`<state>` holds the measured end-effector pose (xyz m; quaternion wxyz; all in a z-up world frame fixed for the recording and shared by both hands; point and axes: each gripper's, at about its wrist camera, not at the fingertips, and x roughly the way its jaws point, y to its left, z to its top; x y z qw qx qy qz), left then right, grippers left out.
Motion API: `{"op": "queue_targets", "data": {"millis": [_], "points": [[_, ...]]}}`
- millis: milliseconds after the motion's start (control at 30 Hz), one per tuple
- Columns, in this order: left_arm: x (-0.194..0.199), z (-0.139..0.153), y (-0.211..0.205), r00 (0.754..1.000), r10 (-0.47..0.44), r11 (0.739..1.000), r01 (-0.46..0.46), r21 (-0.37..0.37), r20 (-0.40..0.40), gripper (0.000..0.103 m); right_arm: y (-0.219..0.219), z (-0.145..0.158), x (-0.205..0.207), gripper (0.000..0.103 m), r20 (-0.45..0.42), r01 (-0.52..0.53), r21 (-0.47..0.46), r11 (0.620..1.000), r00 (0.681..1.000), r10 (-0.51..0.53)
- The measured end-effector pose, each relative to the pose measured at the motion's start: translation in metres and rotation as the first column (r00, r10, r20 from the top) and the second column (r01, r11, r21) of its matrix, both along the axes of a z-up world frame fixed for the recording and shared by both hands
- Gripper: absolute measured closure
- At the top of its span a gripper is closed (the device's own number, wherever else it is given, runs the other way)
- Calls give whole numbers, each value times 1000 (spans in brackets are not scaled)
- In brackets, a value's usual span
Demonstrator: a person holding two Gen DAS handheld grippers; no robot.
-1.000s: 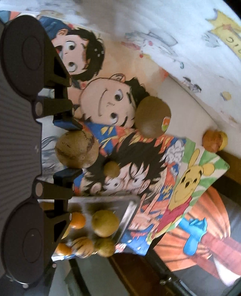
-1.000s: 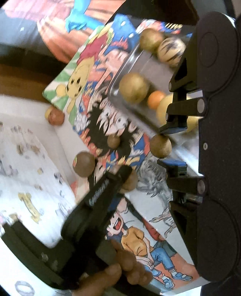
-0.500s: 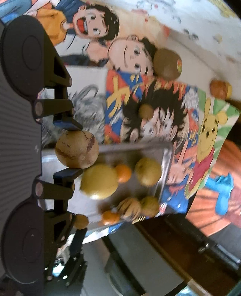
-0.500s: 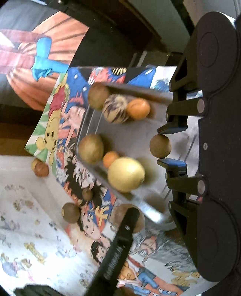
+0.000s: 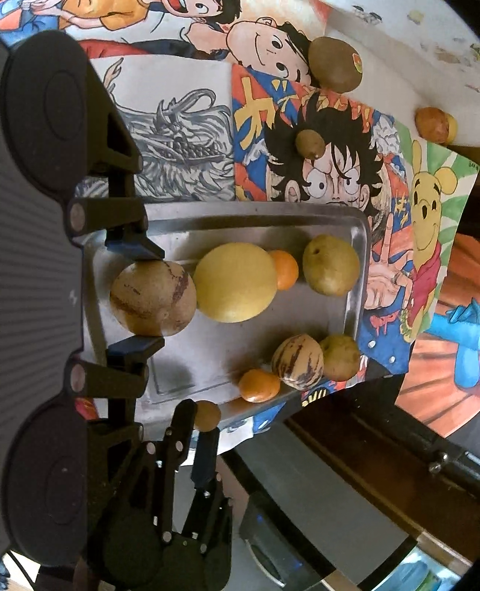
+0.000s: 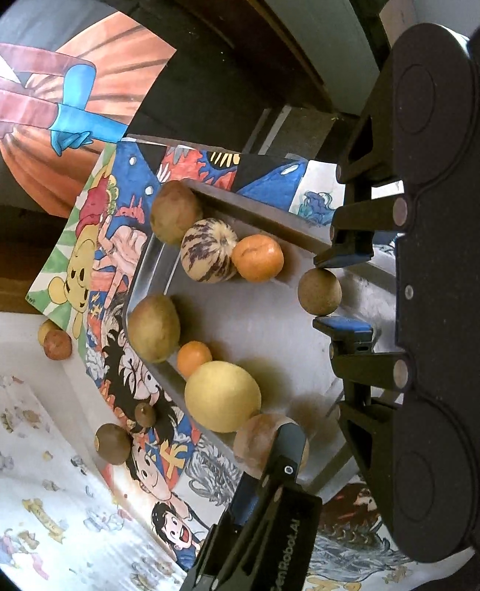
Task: Organize fruits
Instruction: 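Carry both fruits onto the metal tray and open both tools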
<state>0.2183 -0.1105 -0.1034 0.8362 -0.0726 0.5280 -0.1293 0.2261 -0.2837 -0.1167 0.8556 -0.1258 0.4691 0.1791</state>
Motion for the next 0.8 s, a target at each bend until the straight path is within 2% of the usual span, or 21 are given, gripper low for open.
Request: {"op": "queue_targets", "data": {"millis": [233, 800], "points": [[-1, -1, -12, 1000, 12, 1000, -13, 18, 29, 56, -3, -3, 5, 73, -3, -30, 7, 1000, 1000, 30], [-3, -12, -12, 994, 109, 992, -109, 68, 1, 55, -8, -13, 10, 73, -22, -76, 37, 996, 997, 77]]}}
